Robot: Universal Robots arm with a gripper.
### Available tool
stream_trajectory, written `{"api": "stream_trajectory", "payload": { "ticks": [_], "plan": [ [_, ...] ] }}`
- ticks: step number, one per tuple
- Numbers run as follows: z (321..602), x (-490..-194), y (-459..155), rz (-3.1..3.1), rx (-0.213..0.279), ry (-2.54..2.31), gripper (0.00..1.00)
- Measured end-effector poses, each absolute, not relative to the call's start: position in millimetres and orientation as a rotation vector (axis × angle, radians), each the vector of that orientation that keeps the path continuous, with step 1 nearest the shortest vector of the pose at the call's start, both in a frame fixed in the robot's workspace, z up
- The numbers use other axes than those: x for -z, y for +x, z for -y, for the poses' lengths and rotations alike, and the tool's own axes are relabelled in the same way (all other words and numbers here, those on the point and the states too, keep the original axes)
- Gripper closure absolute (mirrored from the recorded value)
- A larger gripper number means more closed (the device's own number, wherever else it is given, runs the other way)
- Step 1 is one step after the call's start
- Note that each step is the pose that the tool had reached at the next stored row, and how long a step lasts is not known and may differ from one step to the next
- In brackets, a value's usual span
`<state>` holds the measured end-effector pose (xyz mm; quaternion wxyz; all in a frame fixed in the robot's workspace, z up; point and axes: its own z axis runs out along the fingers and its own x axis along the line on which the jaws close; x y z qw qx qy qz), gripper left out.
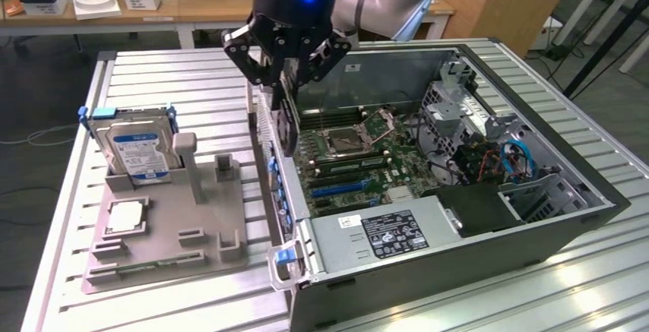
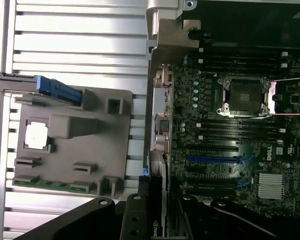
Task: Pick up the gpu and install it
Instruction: 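Pick up the gpu and move the gpu toward the slot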
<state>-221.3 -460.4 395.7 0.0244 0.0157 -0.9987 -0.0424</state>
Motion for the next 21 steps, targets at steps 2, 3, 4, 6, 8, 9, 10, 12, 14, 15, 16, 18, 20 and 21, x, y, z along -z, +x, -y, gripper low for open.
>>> {"api": "stream_trajectory", "payload": {
  "ticks": [2,3,4,6,8,9,10,12,14,15,16,18,20,21],
  "plan": [
    [460.5,-395.6,-213.7,3.089,0.131,0.059,0.74],
    [460.5,-395.5,-211.2,3.089,0.131,0.062,0.74],
    [460.5,-395.5,-208.8,3.089,0.131,0.064,0.74],
    [460.4,-395.4,-204.0,3.089,0.131,0.069,0.74],
    [460.4,-395.3,-198.9,3.089,0.131,0.073,0.74],
    [460.4,-395.3,-196.1,3.088,0.131,0.076,0.74],
    [460.4,-395.2,-193.3,3.088,0.131,0.079,0.74],
    [460.5,-395.1,-187.6,3.088,0.132,0.084,0.74],
    [460.4,-395.1,-181.9,3.088,0.132,0.088,0.74],
    [460.4,-395.0,-178.7,3.087,0.132,0.091,0.74],
    [460.4,-394.9,-175.6,3.087,0.132,0.094,0.74],
    [460.5,-394.8,-169.4,3.087,0.132,0.100,0.74],
    [460.4,-394.8,-163.3,3.087,0.132,0.104,0.74],
    [460.4,-394.7,-159.9,3.087,0.133,0.107,0.74]
  ]
}}
